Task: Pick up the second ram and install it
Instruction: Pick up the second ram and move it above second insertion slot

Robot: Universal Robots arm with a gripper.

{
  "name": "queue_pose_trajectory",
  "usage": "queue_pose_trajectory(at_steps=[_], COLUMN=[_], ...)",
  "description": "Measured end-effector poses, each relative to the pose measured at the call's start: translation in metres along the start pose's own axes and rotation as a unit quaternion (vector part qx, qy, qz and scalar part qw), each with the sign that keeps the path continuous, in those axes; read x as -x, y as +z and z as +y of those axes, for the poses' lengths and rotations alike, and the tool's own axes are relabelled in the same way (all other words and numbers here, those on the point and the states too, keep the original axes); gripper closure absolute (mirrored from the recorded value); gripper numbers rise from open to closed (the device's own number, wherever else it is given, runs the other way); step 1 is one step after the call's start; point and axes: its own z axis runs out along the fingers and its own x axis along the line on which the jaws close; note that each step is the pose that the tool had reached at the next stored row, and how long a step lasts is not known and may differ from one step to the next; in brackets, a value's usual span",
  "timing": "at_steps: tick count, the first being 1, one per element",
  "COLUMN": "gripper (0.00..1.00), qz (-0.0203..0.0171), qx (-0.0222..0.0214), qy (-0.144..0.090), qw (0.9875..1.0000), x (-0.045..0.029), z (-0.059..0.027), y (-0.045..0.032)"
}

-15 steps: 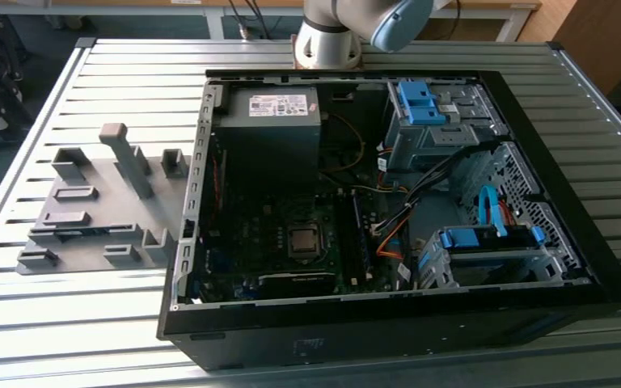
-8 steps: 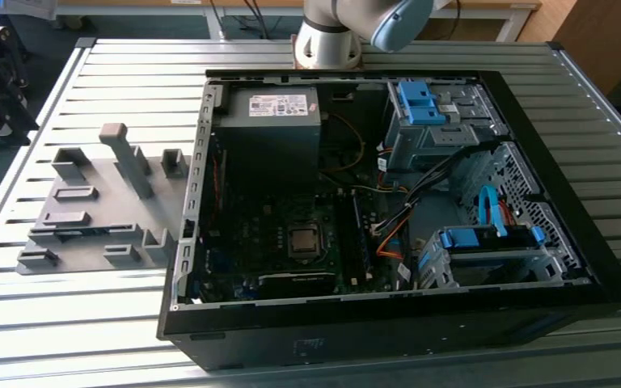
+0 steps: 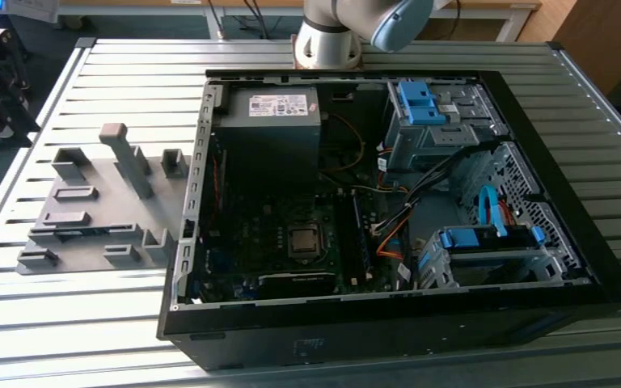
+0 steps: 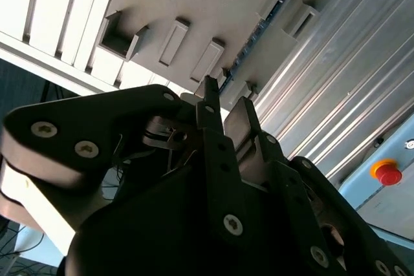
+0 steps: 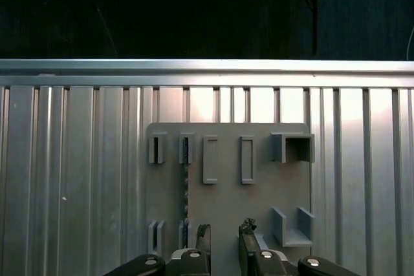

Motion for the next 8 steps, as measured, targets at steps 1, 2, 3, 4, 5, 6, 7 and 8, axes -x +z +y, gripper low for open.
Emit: queue_pose_trajectory(at_steps=[1, 2, 3, 4, 5, 6, 7, 8], gripper=[0.69, 0.69, 0.69, 0.69, 0.69, 0.69, 0.69, 0.69], qz=[0.0001, 0.0000, 0.0000, 0.0000, 0.0001, 0.0001, 0.0001, 0.0001], qx=[0.0001, 0.0000, 0.0000, 0.0000, 0.0001, 0.0001, 0.0001, 0.0001], qy=[0.000, 0.000, 0.000, 0.000, 0.000, 0.000, 0.000, 0.000], qw=[1.0000, 1.0000, 1.0000, 1.0000, 1.0000, 1.0000, 1.0000, 1.0000], x=[-0.0004, -0.0010, -0.0016, -0.0026, -0.0042, -0.0064, -0.0090, -0.0116], z=[-0.0001, -0.0002, -0.0002, -0.0002, -0.0003, -0.0003, -0.0004, -0.0005], y=[0.0015, 0.0033, 0.0051, 0.0068, 0.0085, 0.0103, 0.0121, 0.0138])
